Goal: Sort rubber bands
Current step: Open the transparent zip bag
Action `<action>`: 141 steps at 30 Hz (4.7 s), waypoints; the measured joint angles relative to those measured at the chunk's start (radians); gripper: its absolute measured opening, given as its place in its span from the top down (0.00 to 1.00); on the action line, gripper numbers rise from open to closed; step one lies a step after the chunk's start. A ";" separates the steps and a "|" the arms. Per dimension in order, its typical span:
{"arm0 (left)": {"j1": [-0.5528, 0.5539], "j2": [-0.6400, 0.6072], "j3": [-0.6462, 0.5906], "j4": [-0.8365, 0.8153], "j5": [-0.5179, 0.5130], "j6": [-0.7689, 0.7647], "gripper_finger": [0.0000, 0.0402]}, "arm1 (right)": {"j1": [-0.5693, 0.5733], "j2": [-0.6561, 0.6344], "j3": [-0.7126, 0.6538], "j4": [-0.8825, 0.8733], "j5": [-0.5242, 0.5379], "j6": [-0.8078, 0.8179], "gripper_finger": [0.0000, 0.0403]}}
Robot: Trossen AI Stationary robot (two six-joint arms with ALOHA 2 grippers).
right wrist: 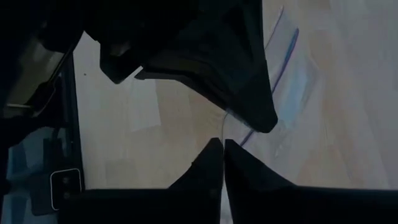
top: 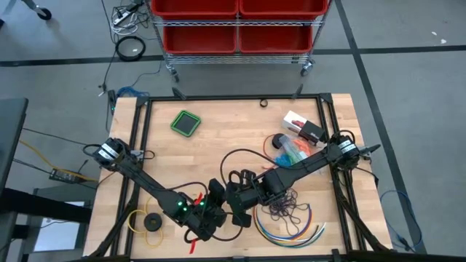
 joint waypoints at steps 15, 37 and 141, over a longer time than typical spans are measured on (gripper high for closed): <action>0.000 0.000 0.000 -0.008 0.002 -0.011 1.00 | -0.005 0.000 0.000 -0.025 0.007 0.002 0.93; 0.000 0.000 0.000 -0.035 0.011 -0.052 1.00 | -0.024 -0.031 0.001 -0.023 0.009 -0.017 0.91; 0.053 0.000 0.006 -0.006 0.138 -0.109 1.00 | -0.005 -0.029 -0.052 0.027 0.027 0.008 0.76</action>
